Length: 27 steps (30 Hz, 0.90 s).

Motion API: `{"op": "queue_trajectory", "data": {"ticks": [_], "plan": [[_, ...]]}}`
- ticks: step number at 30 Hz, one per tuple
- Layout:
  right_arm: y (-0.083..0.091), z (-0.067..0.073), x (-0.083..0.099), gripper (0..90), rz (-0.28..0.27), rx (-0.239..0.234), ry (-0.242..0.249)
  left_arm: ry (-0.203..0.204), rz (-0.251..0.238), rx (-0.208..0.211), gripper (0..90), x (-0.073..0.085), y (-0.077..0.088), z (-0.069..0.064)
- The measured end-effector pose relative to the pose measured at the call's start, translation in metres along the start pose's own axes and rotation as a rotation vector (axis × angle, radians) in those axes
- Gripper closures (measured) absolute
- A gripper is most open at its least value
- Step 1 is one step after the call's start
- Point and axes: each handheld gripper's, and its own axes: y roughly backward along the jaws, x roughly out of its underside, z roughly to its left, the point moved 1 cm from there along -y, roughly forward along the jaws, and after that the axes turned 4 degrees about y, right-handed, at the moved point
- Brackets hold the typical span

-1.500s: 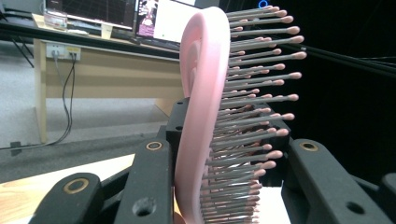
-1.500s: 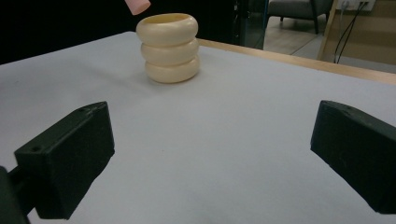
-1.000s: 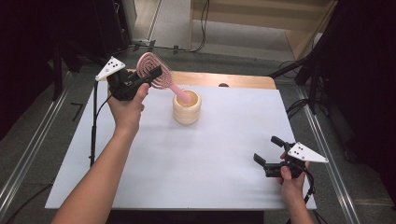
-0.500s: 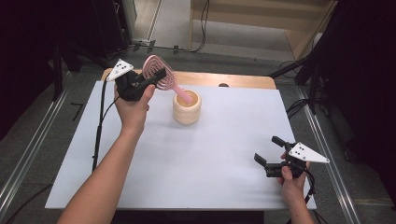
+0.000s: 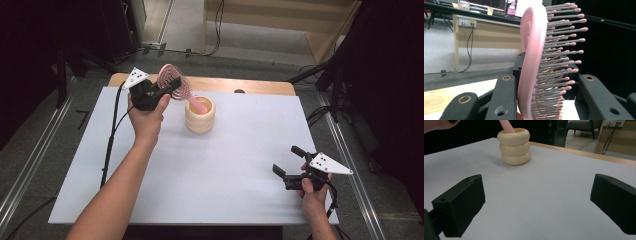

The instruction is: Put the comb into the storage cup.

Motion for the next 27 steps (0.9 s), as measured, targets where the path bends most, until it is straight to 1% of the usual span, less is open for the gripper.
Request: {"op": "queue_trajectory", "data": {"ticks": [11, 13, 18, 22, 27], "plan": [[0.0, 0.0, 0.0, 0.0, 0.0, -0.003, 0.001, -0.002, 0.021, -0.002, 65.3, 0.007, -0.007, -0.001], [0.0, 0.0, 0.0, 0.0, 0.0, -0.003, 0.0, -0.007, 0.025, -0.004, 65.2, 0.009, -0.009, -0.001], [0.0, 0.0, 0.0, 0.0, -0.001, -0.002, 0.002, 0.0, 0.026, 0.002, 65.3, 0.012, -0.011, 0.0], [0.0, 0.0, 0.0, 0.0, -0.001, -0.001, 0.001, 0.002, 0.035, -0.004, 65.3, 0.015, -0.013, 0.001], [0.0, 0.0, 0.001, 0.0, 0.0, -0.003, 0.002, 0.008, 0.039, -0.001, 65.3, 0.018, -0.014, 0.002]]}}
